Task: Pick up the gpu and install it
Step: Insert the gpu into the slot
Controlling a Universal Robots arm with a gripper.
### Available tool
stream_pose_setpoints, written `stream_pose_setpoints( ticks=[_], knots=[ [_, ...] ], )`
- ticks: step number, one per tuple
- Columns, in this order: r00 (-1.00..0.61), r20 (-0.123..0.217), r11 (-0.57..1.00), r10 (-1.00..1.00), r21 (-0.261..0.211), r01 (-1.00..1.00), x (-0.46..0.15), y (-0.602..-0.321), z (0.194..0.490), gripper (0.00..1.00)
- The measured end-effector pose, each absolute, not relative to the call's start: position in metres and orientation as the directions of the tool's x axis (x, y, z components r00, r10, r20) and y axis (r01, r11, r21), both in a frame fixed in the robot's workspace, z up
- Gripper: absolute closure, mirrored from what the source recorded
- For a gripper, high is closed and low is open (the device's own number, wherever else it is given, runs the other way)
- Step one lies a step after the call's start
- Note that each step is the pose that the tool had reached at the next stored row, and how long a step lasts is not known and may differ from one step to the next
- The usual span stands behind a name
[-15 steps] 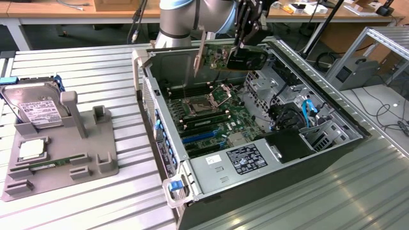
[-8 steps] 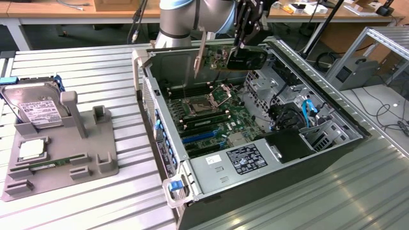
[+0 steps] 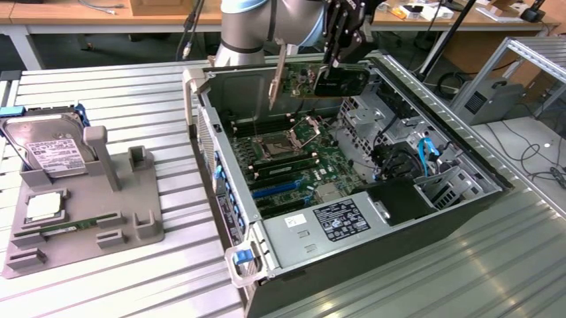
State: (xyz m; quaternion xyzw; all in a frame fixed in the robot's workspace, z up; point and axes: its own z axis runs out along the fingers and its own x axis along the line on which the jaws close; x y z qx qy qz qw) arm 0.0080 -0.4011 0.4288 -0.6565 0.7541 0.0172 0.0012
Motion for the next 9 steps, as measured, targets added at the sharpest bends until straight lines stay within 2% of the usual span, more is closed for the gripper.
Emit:
stream_pose_setpoints(
  ticks=[9],
  knots=[
    [-0.090, -0.024, 0.090, -0.996, 0.024, -0.996, 0.0080, -0.4011, 0.4284, 0.73]
  ],
)
